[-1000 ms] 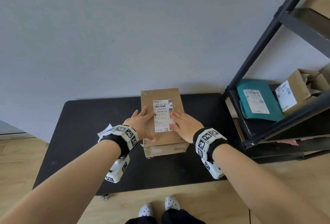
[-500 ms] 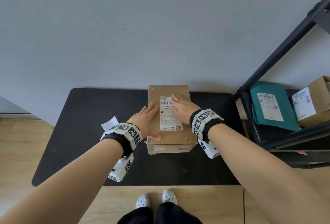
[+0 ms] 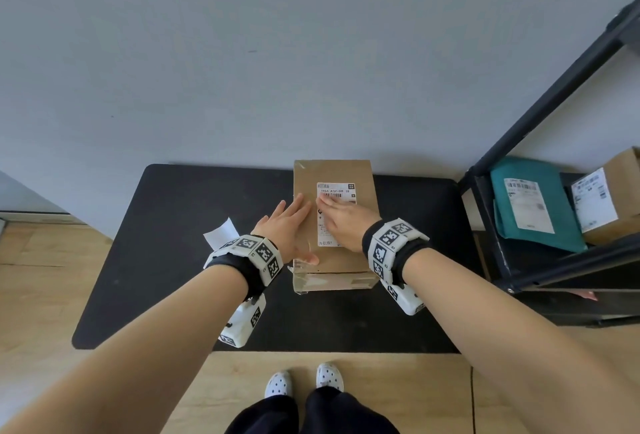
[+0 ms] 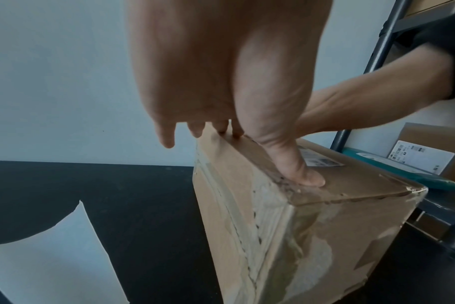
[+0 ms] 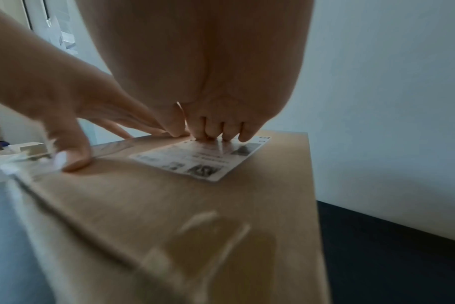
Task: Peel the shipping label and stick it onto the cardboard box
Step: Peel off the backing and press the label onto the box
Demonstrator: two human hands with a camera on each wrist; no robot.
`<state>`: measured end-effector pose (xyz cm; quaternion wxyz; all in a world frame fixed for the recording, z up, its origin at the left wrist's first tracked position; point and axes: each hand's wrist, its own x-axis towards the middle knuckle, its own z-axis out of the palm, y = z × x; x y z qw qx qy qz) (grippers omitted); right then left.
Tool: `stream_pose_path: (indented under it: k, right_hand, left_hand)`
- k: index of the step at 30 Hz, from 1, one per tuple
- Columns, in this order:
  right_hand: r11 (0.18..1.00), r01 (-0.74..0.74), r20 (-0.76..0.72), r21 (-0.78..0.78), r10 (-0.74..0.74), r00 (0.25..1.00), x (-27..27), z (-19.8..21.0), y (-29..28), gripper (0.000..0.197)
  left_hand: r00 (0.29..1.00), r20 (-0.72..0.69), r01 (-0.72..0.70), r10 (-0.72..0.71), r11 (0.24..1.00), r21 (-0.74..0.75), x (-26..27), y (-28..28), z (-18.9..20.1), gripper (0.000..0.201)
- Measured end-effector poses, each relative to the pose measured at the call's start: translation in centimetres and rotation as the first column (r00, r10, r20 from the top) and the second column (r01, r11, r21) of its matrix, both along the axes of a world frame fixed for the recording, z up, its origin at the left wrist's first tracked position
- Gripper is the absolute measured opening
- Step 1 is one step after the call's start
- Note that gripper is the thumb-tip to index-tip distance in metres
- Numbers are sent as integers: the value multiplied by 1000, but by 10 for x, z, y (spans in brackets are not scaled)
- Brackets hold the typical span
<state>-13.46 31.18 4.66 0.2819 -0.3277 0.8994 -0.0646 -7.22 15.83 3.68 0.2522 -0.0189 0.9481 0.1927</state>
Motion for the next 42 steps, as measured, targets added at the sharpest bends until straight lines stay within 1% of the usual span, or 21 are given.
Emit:
stream_pose_path:
  k: [13,19,22,25,28,32,35,38,42]
  right_hand:
    - [997,-60,-31,41,62,998,66,-7,18,53]
    - [999,-36,-83,20,38,996,70,-7,36,52]
    - [999,3,-102,35,1,995,71,-8,61,52]
    - [997,28,-113,70,-20,993,70,-8,79,53]
    - [995,39,-109,96,-29,994,64,-6,75,53]
    - [990,107,-99,94,-97,990,52,-5,58,55]
    - [992,84,-67,91,-78,995,52,-4,39,56]
    - [996,47,-55,74,-43,998,54,-8,25,55]
    - [991,111,-71,75,-106,992,38,-6,30,56]
  left_hand:
    - [1000,21,23,-22,999,-47,2,2,4,114]
    - [999,25,22,-20,997,-74,3,3,5,113]
    - [999,14,49,-48,994,-95,4,5,5,110]
    - [991,-2,135,-137,981,-142,3,6,5,100]
    - [977,19,211,-210,964,-159,3,7,5,86]
    - [968,38,251,-248,951,-181,4,9,6,77]
    - [969,40,246,-243,950,-192,6,10,7,79]
    - [980,26,199,-197,960,-199,7,10,6,84]
    - [984,35,177,-174,964,-198,9,13,8,84]
